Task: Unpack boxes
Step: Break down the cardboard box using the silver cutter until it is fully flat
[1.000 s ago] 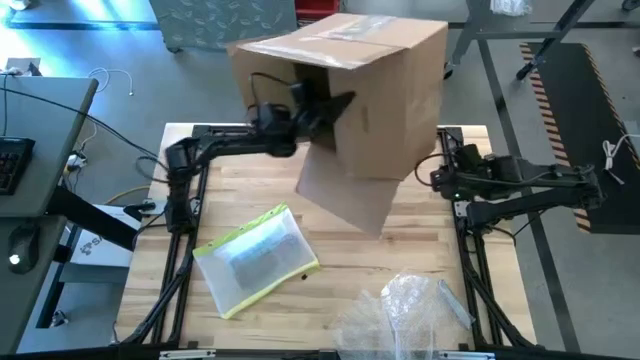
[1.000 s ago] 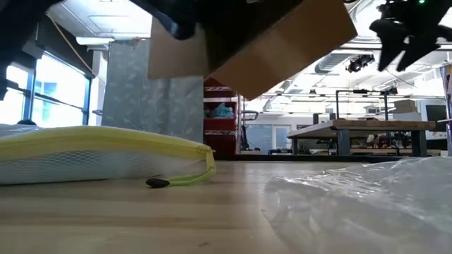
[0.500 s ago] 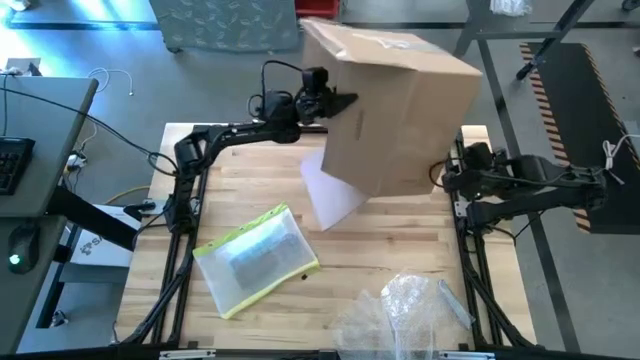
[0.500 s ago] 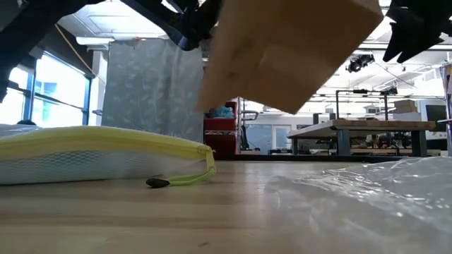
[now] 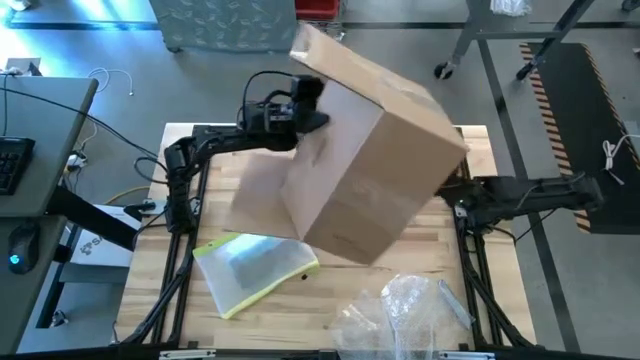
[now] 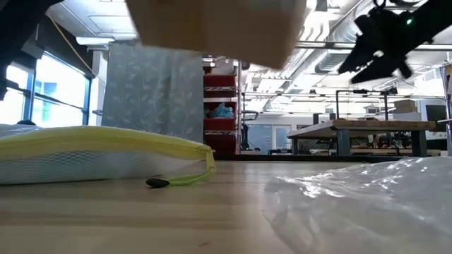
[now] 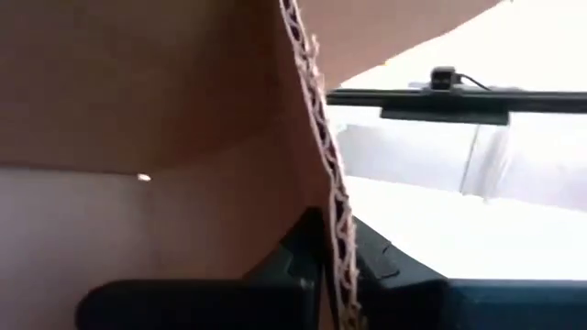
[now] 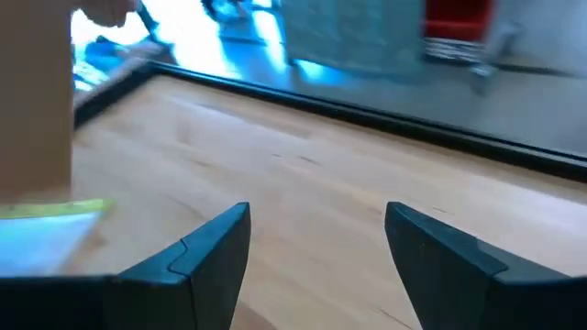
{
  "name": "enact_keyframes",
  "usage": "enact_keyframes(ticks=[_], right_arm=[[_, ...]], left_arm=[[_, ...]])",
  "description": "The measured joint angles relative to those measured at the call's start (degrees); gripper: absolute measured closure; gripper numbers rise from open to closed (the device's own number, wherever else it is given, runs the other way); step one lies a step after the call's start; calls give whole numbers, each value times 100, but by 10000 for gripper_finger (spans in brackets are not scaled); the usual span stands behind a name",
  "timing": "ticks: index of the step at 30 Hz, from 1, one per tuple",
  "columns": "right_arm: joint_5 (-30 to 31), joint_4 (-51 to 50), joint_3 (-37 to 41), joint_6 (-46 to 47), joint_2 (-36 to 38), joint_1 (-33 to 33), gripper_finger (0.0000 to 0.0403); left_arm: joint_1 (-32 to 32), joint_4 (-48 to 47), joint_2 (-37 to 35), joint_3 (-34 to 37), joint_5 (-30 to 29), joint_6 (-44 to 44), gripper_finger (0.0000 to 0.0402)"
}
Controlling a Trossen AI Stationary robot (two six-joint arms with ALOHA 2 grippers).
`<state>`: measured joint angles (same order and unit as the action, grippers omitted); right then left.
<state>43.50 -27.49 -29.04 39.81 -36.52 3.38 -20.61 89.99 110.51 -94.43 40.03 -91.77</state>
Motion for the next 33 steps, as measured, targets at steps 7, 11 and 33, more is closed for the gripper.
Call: enact_keyframes(ticks=[7,11,33], right_arm=[[-691,3963,1557,-608,-253,-184,164],[-756,5789,2279,-314,-488,-307,164],[-2056,9494,2831,-285,-2085,-1250,164]], left_arm=[[468,-510,-399,-9,-326,841,401],[859,-1129,-406,-73,-586,1179,401],[1522,-3907,-395,-1722,-425,3358,401]])
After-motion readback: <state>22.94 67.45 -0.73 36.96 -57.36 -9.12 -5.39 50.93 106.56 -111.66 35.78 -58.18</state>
